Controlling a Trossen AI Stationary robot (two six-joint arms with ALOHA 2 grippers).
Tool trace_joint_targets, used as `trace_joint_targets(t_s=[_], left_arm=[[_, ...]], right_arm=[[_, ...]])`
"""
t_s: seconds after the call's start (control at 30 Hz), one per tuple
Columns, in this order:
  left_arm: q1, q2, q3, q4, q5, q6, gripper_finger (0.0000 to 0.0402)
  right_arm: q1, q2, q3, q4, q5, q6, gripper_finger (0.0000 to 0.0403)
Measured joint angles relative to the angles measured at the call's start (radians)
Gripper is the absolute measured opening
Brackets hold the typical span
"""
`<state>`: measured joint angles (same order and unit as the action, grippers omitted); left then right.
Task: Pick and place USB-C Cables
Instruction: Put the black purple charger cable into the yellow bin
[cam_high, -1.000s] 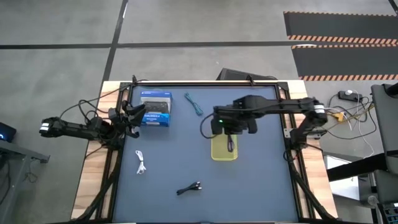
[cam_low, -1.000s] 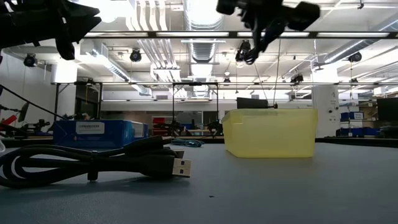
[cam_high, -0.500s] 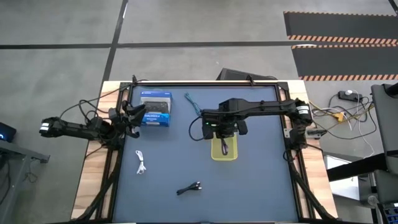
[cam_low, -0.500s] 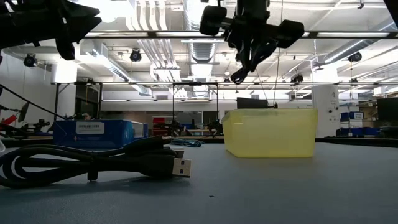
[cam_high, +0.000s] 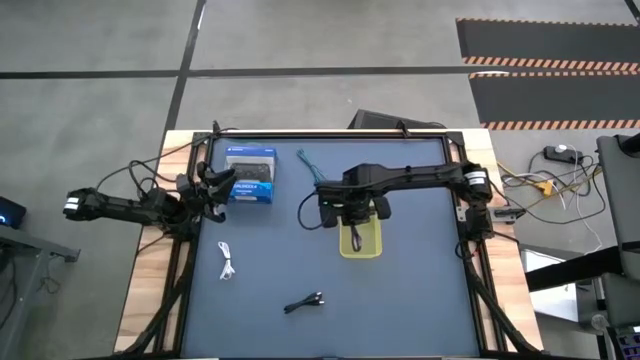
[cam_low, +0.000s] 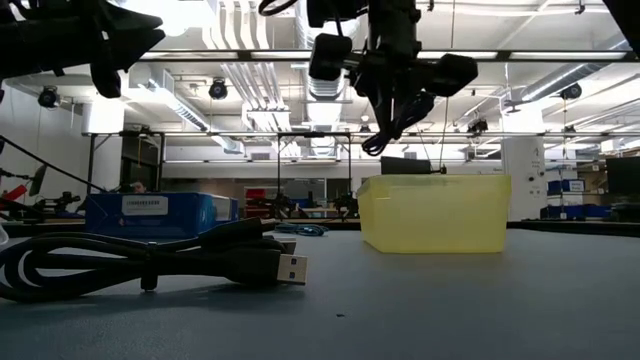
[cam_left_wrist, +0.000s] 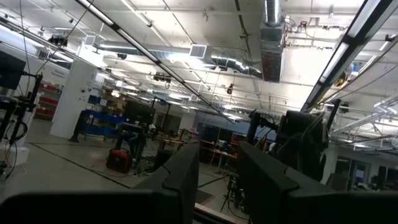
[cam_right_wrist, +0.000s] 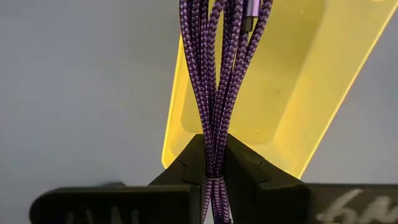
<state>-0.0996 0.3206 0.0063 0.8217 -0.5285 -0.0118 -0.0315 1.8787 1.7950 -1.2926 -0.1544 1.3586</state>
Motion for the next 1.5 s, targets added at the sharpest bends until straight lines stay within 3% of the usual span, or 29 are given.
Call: trace_joint_targets(t_s=[0.73, 1.37, 1.5], left_arm=[[0.000, 0.000, 0.000, -0.002, 0.000, -0.003, 0.0095], [0.000, 0.000, 0.000, -0.019, 0.000, -0.003, 0.0095], [0.000, 0.000, 0.000, -0.020, 0.000, -0.002, 0.0095]], right_arm=[[0.000, 0.003, -0.050, 0.045, 0.069, -0.036, 0.0016], [-0.002, -0.018, -0.131, 0.101, 0.041, -0.065, 0.0015], [-0.002, -0.020, -0.134, 0.100, 0.041, -0.136, 0.0015]])
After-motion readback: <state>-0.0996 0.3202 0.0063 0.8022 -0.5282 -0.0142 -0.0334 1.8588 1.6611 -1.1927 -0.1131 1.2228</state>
